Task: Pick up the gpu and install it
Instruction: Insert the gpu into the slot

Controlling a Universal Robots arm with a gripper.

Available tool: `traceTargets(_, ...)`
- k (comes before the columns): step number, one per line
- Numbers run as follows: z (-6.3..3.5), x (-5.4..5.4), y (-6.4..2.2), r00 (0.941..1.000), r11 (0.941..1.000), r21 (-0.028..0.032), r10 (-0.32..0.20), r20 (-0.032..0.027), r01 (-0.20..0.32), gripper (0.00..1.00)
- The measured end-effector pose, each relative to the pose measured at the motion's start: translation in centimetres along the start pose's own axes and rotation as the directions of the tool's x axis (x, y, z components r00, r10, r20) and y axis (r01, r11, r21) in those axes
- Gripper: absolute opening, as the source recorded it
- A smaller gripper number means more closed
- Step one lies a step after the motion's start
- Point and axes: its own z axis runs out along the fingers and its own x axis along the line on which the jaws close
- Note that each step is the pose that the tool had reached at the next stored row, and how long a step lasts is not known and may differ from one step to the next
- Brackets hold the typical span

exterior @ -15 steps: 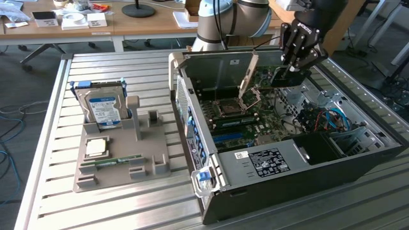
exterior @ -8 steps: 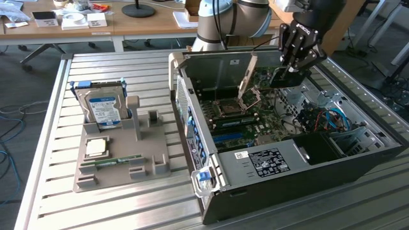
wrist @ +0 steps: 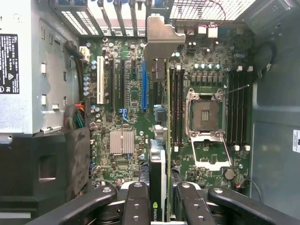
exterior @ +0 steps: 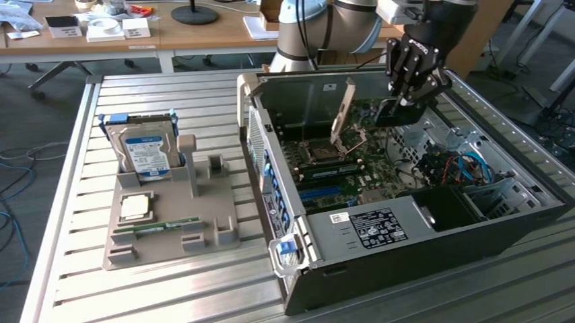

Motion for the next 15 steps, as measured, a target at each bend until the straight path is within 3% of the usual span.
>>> traceTargets(5, 0.44, 0.01, 0.11, 1.0, 1.0, 0.004, -0.001, 0.0002, 0.001, 0.27)
traceTargets(11, 0.54, 0.01, 0.16, 1.0, 1.0, 0.0043, -0.001, 0.0, 0.001, 0.27)
traceTargets(15, 0.78, 0.01, 0.88, 1.0, 1.0, 0.0058, -0.001, 0.0002, 0.001, 0.27)
